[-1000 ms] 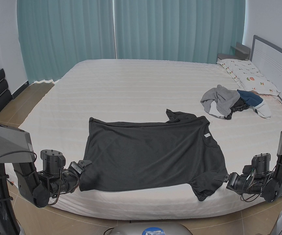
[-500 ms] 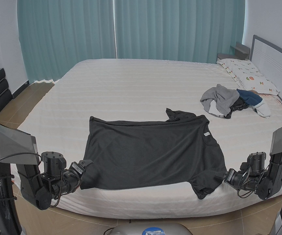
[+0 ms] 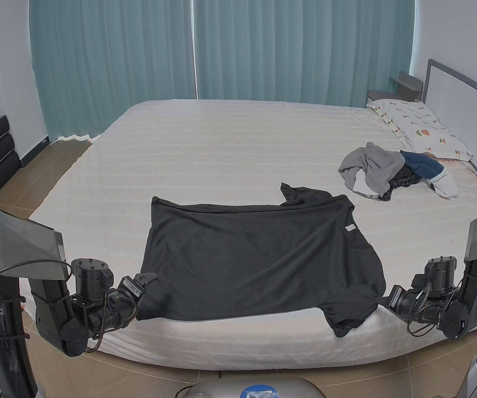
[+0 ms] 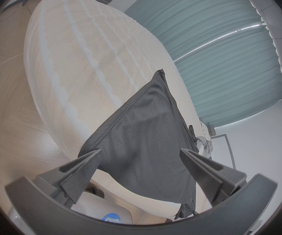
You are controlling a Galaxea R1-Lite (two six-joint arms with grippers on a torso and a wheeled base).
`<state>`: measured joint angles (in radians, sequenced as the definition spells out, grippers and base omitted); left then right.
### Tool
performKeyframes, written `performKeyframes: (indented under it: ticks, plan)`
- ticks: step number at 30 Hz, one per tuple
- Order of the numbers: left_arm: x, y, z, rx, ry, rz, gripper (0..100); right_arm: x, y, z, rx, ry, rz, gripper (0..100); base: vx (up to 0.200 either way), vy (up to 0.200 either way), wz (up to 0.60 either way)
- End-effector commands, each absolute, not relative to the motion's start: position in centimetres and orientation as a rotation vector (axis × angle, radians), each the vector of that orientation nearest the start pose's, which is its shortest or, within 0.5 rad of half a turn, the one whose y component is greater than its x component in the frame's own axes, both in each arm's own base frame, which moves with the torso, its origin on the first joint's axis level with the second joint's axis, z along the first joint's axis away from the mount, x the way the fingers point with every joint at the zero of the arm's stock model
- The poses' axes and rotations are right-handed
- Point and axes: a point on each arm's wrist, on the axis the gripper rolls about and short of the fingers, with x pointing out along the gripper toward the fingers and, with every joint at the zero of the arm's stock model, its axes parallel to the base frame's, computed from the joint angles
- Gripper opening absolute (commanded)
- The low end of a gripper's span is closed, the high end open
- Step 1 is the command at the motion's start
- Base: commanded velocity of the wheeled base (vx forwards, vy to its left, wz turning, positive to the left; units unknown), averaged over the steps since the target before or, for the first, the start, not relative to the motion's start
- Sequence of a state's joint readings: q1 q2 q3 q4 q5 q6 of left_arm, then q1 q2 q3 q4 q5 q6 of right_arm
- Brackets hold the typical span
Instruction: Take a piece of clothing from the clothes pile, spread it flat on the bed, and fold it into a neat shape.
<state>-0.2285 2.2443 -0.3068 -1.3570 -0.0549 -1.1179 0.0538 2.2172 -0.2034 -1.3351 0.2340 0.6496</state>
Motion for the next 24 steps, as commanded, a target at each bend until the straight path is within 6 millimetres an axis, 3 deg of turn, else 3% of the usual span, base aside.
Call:
performKeyframes:
  ticks: [1,8,13,24]
  plan:
    - [27.3,-6.5,-1.3,-1.027,0.67,0.079,100,24.4,2.1,0.2,0.676,0.711,0.072,0,0.0,0.0,0.0]
    - [27.7,-6.4,-2.0,-0.944,0.674,0.07,100,24.3,2.0,0.9,0.677,0.688,0.079,0,0.0,0.0,0.0]
    - [27.4,-6.1,-3.2,-0.804,0.709,0.057,100,24.2,2.0,0.6,0.675,0.702,0.078,0,0.0,0.0,0.0]
    - [27.6,-6.2,-4.2,-0.704,0.705,0.095,100,24.4,2.1,-0.2,0.675,0.731,0.074,0,0.0,0.0,0.0]
